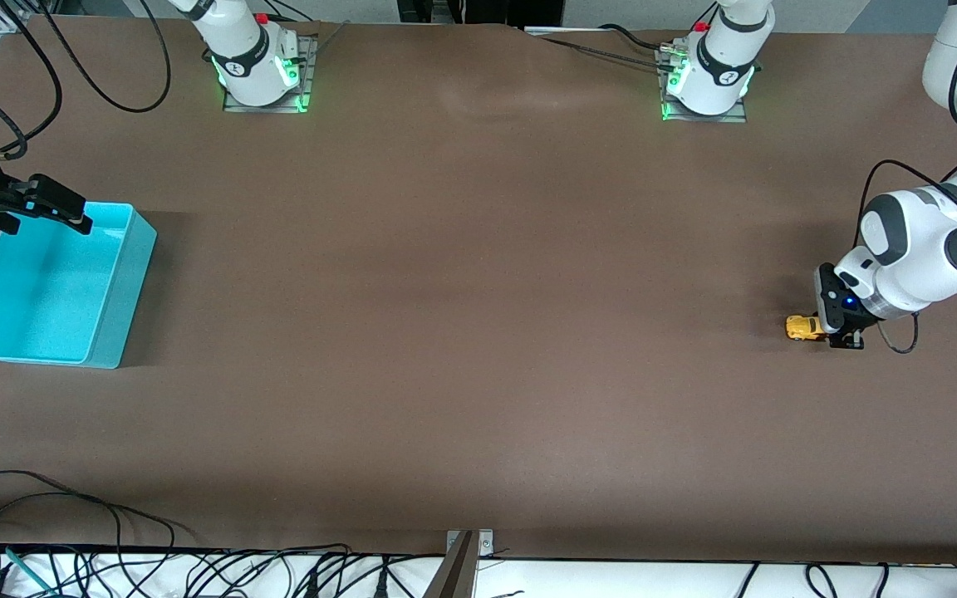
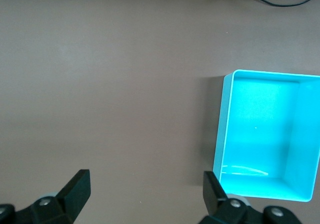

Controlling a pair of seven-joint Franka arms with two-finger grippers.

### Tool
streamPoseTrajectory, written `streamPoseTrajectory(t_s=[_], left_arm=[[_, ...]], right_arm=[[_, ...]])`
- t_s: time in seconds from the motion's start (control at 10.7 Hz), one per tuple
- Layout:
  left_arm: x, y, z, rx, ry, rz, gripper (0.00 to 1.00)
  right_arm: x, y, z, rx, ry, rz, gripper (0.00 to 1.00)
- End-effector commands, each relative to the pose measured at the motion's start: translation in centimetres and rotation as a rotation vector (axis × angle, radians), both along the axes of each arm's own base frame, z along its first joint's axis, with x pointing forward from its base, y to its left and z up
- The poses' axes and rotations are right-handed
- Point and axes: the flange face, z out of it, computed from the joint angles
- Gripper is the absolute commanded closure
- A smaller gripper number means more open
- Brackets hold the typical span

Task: Wind up and store yellow beetle car
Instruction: 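Drag the car backward along the table with the left gripper, then open the left gripper, letting the car roll toward the blue box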

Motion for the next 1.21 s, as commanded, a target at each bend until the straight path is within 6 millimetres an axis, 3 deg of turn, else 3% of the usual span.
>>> streamPoseTrajectory(t_s=[0.0, 0.19, 0.56, 1.12], left_arm=[[1.0, 1.6, 2.3, 0.016, 0.013, -0.017, 0.0], [1.7, 2.1, 5.0, 0.017, 0.054, -0.027, 0.0], [2.2, 2.1, 8.2, -0.006, 0.056, 0.014, 0.0], [2.8, 1.9, 10.1, -0.009, 0.069, 0.02, 0.0]], right_arm=[[-0.2, -0.5, 0.3, -0.016, -0.004, -0.006, 0.0], [-0.2, -0.6, 0.4, -0.016, -0.005, -0.007, 0.0], [-0.2, -1.2, 0.4, -0.018, -0.003, -0.017, 0.0], [-0.1, -1.0, 0.1, -0.008, 0.002, -0.013, 0.0]])
